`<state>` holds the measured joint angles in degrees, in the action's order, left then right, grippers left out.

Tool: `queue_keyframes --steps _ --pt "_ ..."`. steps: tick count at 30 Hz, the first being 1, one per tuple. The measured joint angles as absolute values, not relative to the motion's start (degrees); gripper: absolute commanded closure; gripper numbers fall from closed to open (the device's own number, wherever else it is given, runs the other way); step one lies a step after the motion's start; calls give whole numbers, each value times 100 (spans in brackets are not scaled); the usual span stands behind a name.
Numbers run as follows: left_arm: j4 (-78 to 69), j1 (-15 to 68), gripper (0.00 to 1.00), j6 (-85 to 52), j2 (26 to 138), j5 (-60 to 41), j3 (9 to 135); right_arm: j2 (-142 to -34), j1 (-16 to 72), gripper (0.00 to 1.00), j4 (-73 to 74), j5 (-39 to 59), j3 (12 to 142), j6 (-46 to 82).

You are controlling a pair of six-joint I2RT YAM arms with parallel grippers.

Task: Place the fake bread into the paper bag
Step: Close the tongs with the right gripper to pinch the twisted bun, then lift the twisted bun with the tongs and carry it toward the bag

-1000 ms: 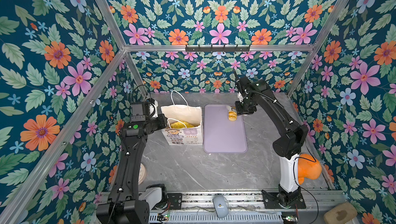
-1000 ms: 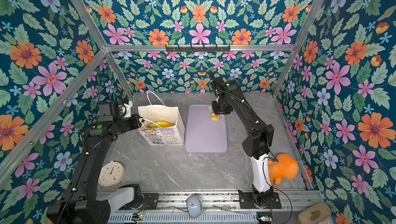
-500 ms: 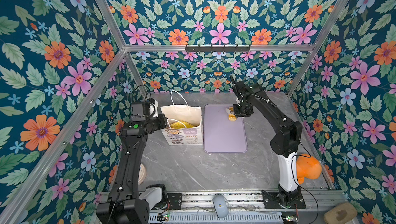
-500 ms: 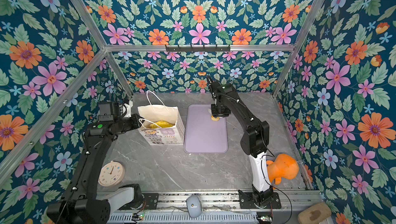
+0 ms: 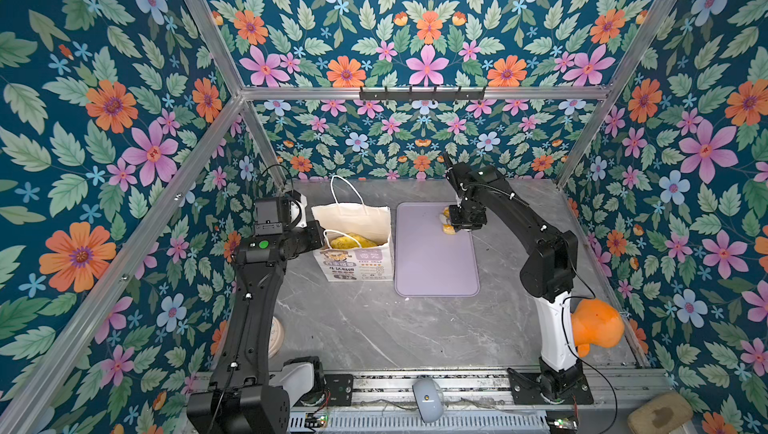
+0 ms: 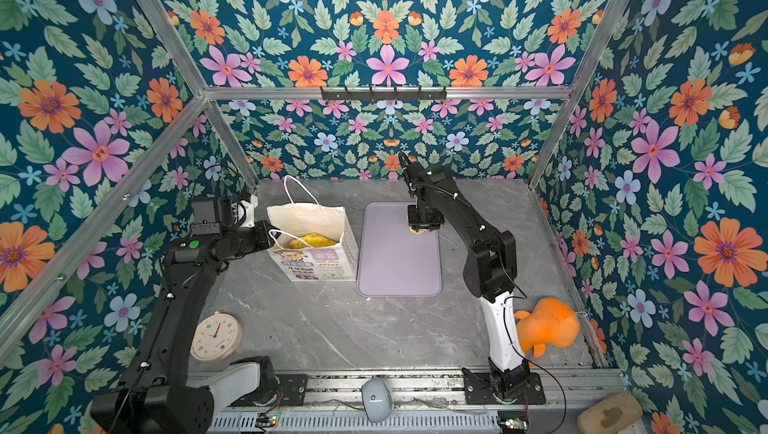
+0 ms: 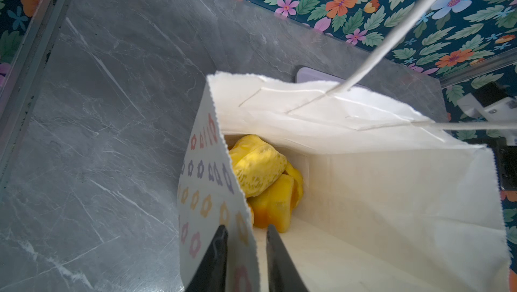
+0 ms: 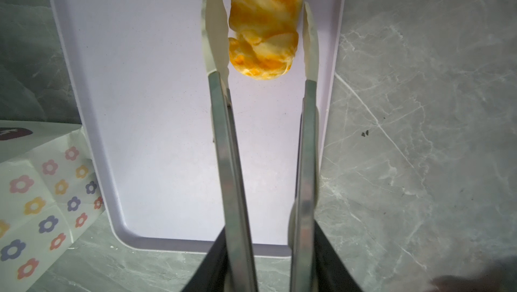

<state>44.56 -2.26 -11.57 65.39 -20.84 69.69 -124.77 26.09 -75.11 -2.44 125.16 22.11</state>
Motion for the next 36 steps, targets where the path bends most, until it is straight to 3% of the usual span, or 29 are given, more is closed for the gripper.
queue_keyframes --steps 22,36 --pt "4453 -226 74 -1162 6536 -2084 7011 -12554 2644 74 -7533 -215 12619 2185" --pt "4453 -220 74 -1164 6539 -2084 7011 -11939 3083 80 -8018 -255 13614 1806"
